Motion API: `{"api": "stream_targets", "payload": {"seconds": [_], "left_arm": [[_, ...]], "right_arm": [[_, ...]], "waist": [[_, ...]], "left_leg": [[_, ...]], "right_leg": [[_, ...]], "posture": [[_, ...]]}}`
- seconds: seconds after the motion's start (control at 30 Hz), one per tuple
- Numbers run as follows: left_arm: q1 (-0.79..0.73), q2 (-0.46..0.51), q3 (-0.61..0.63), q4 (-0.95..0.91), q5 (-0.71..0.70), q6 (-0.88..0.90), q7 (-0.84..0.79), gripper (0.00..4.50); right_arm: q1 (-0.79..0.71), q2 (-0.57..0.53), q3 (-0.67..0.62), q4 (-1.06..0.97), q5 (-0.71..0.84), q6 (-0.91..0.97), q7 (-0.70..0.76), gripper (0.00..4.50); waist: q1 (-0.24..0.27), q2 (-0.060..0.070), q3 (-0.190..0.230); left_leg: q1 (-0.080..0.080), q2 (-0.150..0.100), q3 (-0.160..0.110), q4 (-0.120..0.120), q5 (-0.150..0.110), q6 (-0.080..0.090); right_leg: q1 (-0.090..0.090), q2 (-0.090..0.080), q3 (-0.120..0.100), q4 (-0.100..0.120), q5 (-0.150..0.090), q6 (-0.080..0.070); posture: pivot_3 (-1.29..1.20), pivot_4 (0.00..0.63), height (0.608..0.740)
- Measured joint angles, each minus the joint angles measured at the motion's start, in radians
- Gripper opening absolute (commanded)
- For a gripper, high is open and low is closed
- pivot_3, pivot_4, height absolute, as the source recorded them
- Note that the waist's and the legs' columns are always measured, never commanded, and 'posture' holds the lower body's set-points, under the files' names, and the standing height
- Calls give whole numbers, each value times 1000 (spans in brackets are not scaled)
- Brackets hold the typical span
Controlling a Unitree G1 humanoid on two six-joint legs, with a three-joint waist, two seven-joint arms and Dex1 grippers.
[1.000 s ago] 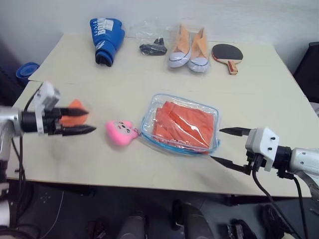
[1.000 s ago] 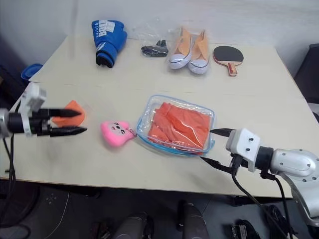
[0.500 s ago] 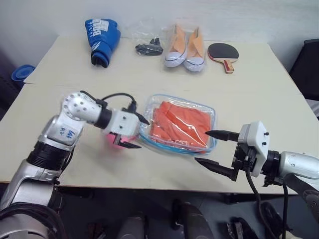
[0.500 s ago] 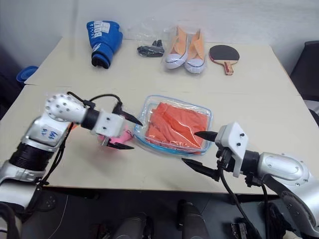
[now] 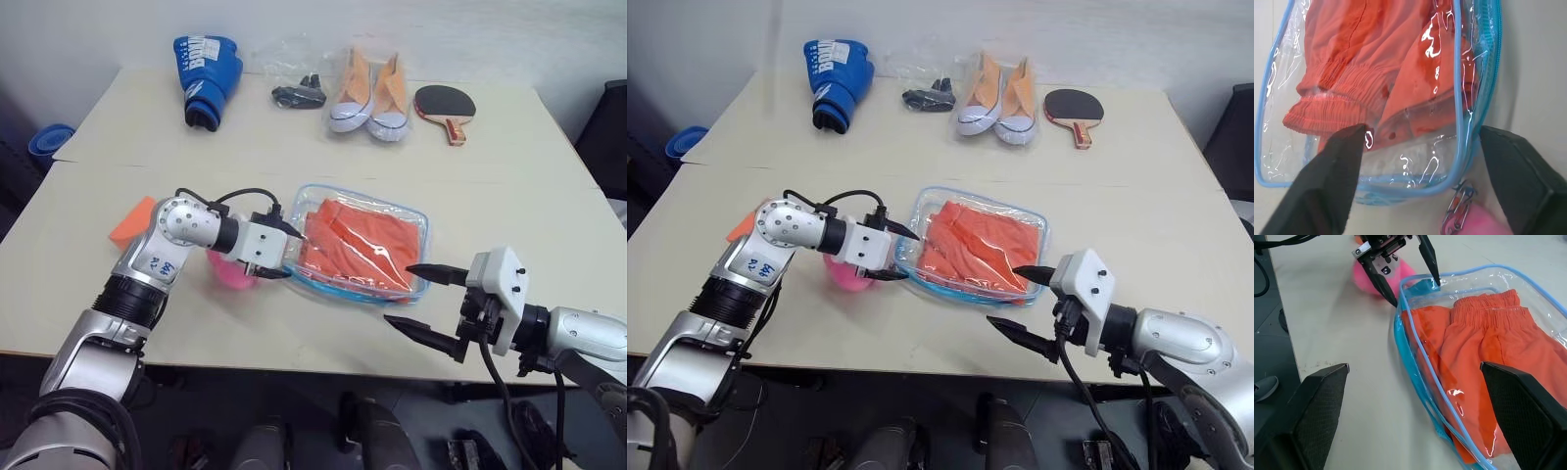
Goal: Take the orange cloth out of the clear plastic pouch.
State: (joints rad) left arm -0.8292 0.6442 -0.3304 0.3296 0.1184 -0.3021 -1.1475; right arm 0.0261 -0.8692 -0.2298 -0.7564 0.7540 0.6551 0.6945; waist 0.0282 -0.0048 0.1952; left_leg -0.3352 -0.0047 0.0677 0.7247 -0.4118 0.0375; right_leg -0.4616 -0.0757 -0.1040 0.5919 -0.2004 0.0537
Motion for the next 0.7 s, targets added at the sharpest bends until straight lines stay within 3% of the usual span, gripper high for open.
{"api": "stream_targets", "payload": {"seconds": [0.3,0.4,0.53,0.67,0.7], "left_arm": [[1,-16,1,-3,-16,21,-12,20],[20,-20,17,-29,-65,94,-38,20],[80,-82,64,-168,-231,482,-50,20],[94,-198,133,-277,-356,871,82,20],[91,-219,142,-297,-375,930,116,1]], "right_arm": [[-5,0,4,0,-19,-1,0,4500],[-3,0,15,0,-41,-7,1,4500],[1,2,30,-2,-64,-18,0,4500],[6,22,48,-25,-73,-23,-10,4500],[8,24,64,-29,-80,-24,-11,4312]], "waist": [[0,0,0],[-1,0,0],[1,0,0],[2,0,0],[0,0,0]], "left_leg": [[0,0,0,0,0,0],[0,0,0,0,0,0],[0,0,-1,1,0,0],[0,0,-2,1,0,0],[0,0,-2,1,0,0]], "right_leg": [[0,0,0,0,0,0],[0,0,0,0,0,0],[1,0,0,0,0,0],[1,0,0,0,0,0],[1,0,0,0,0,1]], "posture": [[0,150,740],[0,150,740],[0,150,740],[0,150,740],[0,150,740]]}}
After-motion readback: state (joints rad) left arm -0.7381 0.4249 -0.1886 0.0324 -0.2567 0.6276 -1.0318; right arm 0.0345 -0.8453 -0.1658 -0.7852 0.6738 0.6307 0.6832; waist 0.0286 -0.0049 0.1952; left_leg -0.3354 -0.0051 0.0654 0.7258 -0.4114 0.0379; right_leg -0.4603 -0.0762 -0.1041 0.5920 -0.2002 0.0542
